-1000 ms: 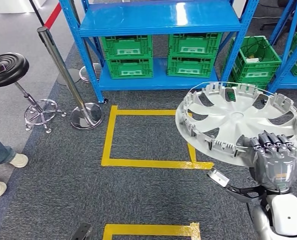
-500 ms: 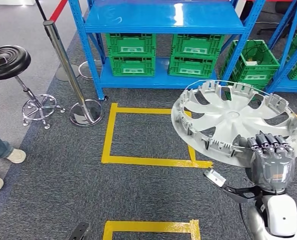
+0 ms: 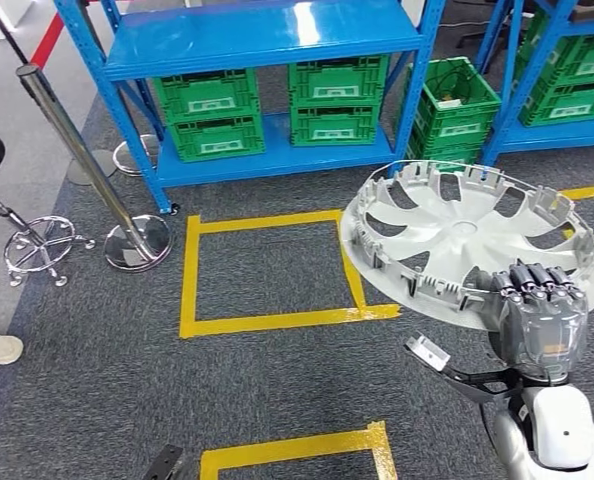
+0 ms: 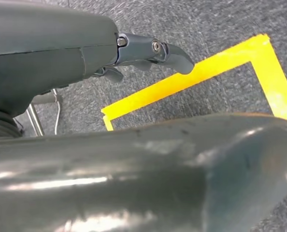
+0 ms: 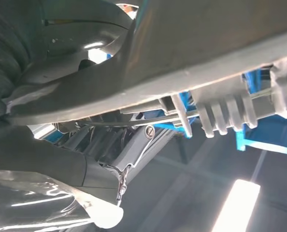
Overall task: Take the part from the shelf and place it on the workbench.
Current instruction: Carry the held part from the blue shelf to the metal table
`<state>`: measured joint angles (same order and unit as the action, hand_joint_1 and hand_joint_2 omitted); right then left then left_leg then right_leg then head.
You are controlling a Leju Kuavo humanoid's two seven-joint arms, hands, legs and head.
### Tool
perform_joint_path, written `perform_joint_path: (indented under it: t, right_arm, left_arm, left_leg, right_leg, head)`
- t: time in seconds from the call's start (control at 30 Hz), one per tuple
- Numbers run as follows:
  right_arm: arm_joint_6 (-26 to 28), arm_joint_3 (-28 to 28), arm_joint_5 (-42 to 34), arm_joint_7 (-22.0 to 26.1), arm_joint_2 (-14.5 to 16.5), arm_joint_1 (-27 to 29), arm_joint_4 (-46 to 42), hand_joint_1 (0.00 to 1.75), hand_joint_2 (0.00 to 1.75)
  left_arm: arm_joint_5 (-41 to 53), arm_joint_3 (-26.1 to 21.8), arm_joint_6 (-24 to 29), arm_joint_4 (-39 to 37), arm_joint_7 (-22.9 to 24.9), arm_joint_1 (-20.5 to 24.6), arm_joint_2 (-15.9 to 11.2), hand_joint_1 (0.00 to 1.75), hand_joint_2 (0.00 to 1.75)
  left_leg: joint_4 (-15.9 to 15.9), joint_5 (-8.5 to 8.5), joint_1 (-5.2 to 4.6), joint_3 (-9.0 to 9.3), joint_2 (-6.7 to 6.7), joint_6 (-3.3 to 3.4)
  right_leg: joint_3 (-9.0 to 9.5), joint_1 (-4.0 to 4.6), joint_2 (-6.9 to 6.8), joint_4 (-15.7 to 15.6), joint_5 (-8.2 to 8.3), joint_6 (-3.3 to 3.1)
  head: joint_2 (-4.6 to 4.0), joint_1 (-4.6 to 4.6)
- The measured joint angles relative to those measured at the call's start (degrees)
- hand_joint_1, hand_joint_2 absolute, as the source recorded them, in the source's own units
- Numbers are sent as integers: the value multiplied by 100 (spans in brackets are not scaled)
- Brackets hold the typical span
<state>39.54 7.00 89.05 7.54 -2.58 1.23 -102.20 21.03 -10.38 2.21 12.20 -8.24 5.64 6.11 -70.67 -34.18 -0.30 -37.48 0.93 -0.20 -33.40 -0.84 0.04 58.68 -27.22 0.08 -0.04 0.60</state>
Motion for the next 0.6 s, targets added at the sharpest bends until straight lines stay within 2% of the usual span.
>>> perform_joint_path:
  t: [0.03, 0.07, 0.1, 0.13, 0.2, 0.23, 0.27, 0.3, 0.33, 0.37, 0.43, 0.47, 0.5, 0.53, 0.57, 0.6]
  right_arm:
    - [0, 4, 0, -7, 0, 1, 0, 175, 175]
    - [0, 9, 0, -13, 0, 3, 0, 175, 175]
    - [0, 15, 0, -19, 0, 4, 0, 175, 175]
    - [0, 21, 0, -24, 0, 4, -1, 175, 175]
    - [0, 37, 0, -46, -1, -3, -2, 175, 175]
    - [0, 45, 0, -61, -1, -12, -2, 175, 175]
    - [0, 52, 0, -79, -2, -18, -3, 175, 175]
    - [0, 57, 0, -95, -2, -19, -3, 175, 175]
    - [0, 60, 0, -103, -4, -12, -4, 175, 175]
    - [0, 63, 0, -111, -8, 0, -4, 175, 175]
    - [0, 74, 0, -117, -27, -4, -4, 175, 175]
    - [0, 81, 0, -120, -36, -13, -4, 175, 175]
    - [0, 86, 0, -123, -42, -24, -4, 175, 175]
    - [0, 88, 0, -126, -45, -26, -4, 175, 175]
    - [0, 89, 0, -129, -49, -21, -3, 175, 175]
    - [0, 89, 0, -131, -52, -15, -3, 175, 175]
  left_arm:
    - [0, 0, 0, 0, 0, -9, 0, 0, 0]
    - [0, 0, 0, 0, 0, -14, -1, 0, 0]
    - [1, 0, 0, 0, 0, -17, -1, 0, 0]
    - [2, 0, 0, 0, 0, -16, -1, 0, 0]
    - [6, 1, 0, 0, 1, -14, -10, 0, 0]
    - [10, 1, 0, 0, 1, -16, -15, 0, 0]
    - [16, 2, 0, 0, 4, -17, -20, 0, 0]
    - [21, 3, 0, 0, 8, -18, -21, 0, 0]
    - [26, 3, 1, 0, 12, -17, -18, 0, 0]
    - [31, 3, 3, 0, 18, -12, -17, 0, 0]
    - [20, 3, 11, 0, 38, 0, -16, 0, 0]
    - [-5, 2, 15, 0, 62, 2, -18, 0, 0]
    - [-42, -2, 17, 0, 87, -6, -17, 0, 0]
    - [-78, -8, 17, 0, 116, -17, -17, 0, 0]
    - [-104, -14, 17, 0, 136, -27, -17, 0, 0]
    - [-120, -20, 17, 0, 147, -32, -16, 0, 0]
  left_leg:
    - [-314, -112, 15, -127, -12, -14]
    - [-460, -118, 26, -181, -14, -19]
    - [-364, 0, 35, -126, -25, -14]
    - [-61, 204, 43, 21, -66, 0]
    - [705, 571, 67, 370, -355, 48]
    - [965, 649, 72, 477, -497, 68]
    - [1096, 658, 71, 519, -592, 85]
    - [1132, 647, 64, 519, -590, 96]
    - [1177, 650, 63, 521, -523, 115]
    - [1213, 668, 67, 523, -449, 140]
    - [1282, 716, 79, 528, -304, 202]
    - [1288, 726, 70, 524, -230, 221]
    - [1286, 728, 58, 515, -156, 233]
    - [1282, 728, 48, 509, -75, 236]
    - [1279, 728, 40, 505, 7, 236]
    - [1275, 727, 35, 503, 84, 236]
  right_leg:
    - [-10, 0, 69, 1, 9, -3]
    - [-17, -1, 142, 1, 18, -2]
    - [-20, -1, 218, 2, 27, 6]
    - [-19, -2, 293, 2, 36, 15]
    - [-38, -10, 429, 7, 56, 49]
    - [-69, -22, 491, 13, 74, 80]
    - [-112, -40, 551, 17, 97, 119]
    - [-155, -56, 617, 12, 127, 167]
    - [-191, -72, 671, 3, 151, 212]
    - [-234, -73, 630, 13, 147, 246]
    - [-390, -53, 365, 272, -35, 284]
    - [-531, -46, 194, 579, -211, 294]
    - [-696, -44, 99, 968, -401, 307]
    - [-840, -44, 58, 1320, -537, 319]
    - [-913, -44, 38, 1528, -584, 328]
    - [-872, -43, 20, 1508, -524, 331]
  head:
    - [0, -2]
    - [0, -2]
    - [0, -1]
    - [0, -2]
    - [0, 4]
    - [0, 3]
    - [0, 0]
    - [0, -4]
    - [0, -11]
    - [0, -11]
    - [0, 24]
    - [0, 41]
    - [0, 57]
    - [0, 62]
    - [0, 62]
    - [0, 63]
